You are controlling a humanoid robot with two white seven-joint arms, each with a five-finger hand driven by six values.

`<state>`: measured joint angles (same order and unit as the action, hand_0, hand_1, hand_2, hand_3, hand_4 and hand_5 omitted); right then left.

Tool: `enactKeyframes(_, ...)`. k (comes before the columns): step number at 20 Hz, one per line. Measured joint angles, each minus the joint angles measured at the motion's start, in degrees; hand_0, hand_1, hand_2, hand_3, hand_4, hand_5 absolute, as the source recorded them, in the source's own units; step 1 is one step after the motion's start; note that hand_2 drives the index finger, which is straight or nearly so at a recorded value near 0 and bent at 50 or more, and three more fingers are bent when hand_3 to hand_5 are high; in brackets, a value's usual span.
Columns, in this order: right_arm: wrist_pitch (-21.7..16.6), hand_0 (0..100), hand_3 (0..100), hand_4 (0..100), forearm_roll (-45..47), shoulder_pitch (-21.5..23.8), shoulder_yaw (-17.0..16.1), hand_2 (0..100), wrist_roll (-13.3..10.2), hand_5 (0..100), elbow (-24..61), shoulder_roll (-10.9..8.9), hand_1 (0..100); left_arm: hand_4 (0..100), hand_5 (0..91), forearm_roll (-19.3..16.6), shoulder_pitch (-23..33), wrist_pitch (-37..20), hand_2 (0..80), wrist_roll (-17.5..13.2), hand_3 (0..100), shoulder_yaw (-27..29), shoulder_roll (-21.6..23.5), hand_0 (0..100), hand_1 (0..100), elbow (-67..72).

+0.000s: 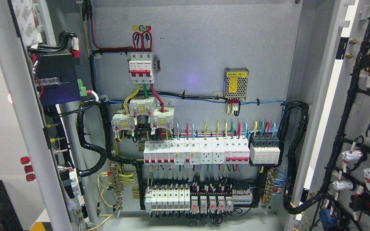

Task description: Open door with both hands

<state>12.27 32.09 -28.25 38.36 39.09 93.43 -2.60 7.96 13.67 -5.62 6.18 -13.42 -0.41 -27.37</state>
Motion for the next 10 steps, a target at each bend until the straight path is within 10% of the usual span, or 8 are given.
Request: enactKeyframes(10, 0.00, 19, 0, 0, -0.08, -1.86, 0.69, 0, -0.04, 0, -2.25, 2.55, 0, 0, 0.0, 0.04, 2.31, -2.62, 0.0, -0.08, 0, -6.03, 3.13, 0, 0, -10.87)
